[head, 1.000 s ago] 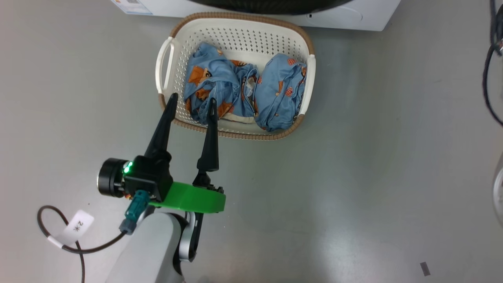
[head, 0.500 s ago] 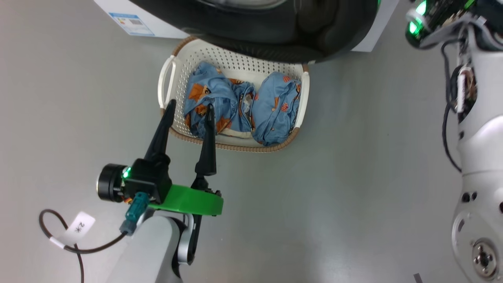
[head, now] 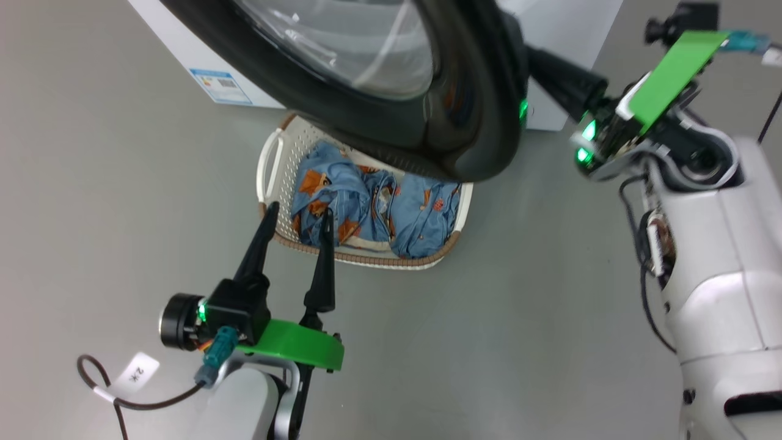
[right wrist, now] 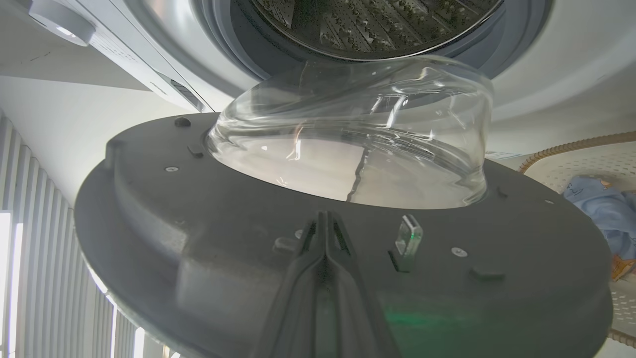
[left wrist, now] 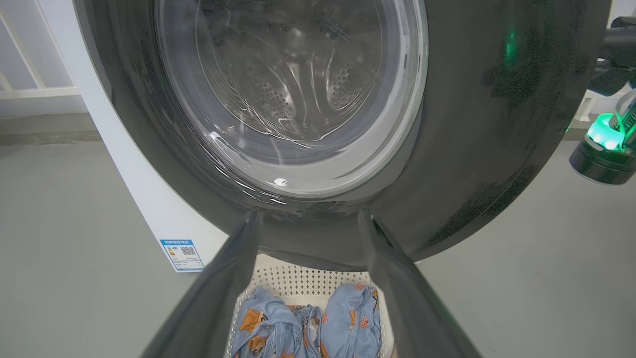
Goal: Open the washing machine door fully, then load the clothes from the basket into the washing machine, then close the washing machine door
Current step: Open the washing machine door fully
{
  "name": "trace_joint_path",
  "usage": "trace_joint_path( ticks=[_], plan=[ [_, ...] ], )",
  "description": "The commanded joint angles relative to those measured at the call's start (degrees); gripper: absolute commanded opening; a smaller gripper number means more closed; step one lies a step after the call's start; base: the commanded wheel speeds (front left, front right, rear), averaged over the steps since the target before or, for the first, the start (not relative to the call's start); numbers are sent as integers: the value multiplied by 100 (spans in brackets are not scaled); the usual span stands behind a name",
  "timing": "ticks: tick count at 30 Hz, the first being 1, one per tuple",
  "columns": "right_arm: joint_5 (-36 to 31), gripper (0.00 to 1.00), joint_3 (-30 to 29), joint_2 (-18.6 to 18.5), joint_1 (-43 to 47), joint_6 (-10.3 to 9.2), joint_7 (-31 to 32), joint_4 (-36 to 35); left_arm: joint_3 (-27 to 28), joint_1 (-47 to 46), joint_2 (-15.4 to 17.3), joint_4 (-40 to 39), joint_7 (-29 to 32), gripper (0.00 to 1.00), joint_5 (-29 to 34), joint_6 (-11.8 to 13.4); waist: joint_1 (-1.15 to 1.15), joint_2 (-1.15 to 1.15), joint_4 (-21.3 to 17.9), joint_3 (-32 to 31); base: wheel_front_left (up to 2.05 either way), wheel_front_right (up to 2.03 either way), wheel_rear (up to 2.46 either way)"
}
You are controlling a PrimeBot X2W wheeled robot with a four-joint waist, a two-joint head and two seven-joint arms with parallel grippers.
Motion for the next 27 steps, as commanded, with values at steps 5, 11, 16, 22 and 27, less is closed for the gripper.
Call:
trace_joint_path(
  ticks=[5,11,16,22,27],
  plan=[
    [481,0,749,205,405,9,-435,-196,216,183,109,-1,-46,100,54,-101,0,0,-7,-405,0,0,0],
    [1077,0,1484,205,825,9,-911,-188,246,341,109,176,-46,100,100,-218,0,0,16,-743,0,0,0],
    [1495,0,2052,206,1045,9,-1229,-160,287,465,109,268,-46,100,125,-287,0,0,43,-967,0,0,0],
    [1879,0,2634,206,1138,9,-1550,-129,325,565,109,325,-46,100,147,-349,0,0,85,-1114,0,0,0],
    [2110,0,2949,206,1163,9,-1734,-116,363,607,109,353,-46,100,162,-375,0,0,109,-1196,0,0,0]
  ],
)
